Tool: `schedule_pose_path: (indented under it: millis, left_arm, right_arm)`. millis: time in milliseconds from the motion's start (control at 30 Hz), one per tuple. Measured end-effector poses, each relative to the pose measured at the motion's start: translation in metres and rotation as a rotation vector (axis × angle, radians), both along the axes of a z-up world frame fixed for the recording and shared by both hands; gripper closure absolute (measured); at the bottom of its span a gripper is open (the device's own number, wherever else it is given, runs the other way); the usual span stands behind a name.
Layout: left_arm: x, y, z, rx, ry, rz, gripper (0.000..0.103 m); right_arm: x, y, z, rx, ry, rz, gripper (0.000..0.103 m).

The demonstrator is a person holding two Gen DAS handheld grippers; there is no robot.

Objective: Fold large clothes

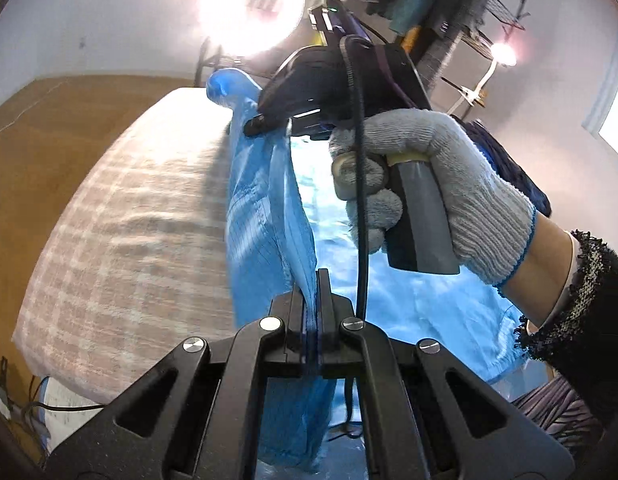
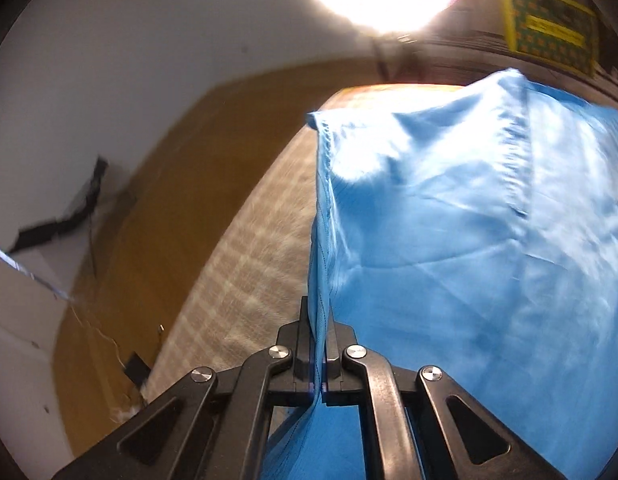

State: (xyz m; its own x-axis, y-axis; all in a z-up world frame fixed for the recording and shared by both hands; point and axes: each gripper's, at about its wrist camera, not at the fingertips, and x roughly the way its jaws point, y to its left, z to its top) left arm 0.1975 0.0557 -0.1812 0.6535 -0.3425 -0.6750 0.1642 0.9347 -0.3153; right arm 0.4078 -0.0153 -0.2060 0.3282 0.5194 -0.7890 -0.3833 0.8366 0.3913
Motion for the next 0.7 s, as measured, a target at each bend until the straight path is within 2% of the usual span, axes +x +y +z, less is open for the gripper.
schedule_pose_path:
  millis: [233, 333, 400, 467, 533, 667, 700]
  left_arm:
    - [-0.012, -0.054, 0.001, 0.086, -0.015, -0.119, 0.103]
    - [-0.016, -0.075, -0.007, 0.113, 0.007, -0.168, 0.103]
    - [-0.017, -0.090, -0.019, 0.134, 0.040, -0.207, 0.103]
    - [-0.017, -0.098, -0.029, 0.143, 0.068, -0.231, 0.103]
    - [-0.016, -0.103, -0.038, 0.151, 0.092, -0.251, 0.103]
    - [-0.015, -0.107, -0.050, 0.151, 0.125, -0.274, 0.103]
    - [-0.014, -0.104, -0.052, 0.141, 0.134, -0.273, 0.103]
  right_arm:
    - [-0.018, -0.100, -0.013, 0.156, 0.036, -0.167, 0.103]
    - [-0.026, -0.144, -0.036, 0.262, 0.086, -0.257, 0.103]
    - [-0.030, -0.174, -0.063, 0.336, 0.163, -0.337, 0.103]
    - [-0.030, -0.185, -0.080, 0.324, 0.201, -0.373, 0.103]
    - [-0.032, -0.186, -0.085, 0.286, 0.201, -0.370, 0.103]
    - [-0.035, -0.172, -0.076, 0.129, 0.145, -0.288, 0.102]
    - [-0.035, -0.167, -0.073, 0.083, 0.134, -0.263, 0.096]
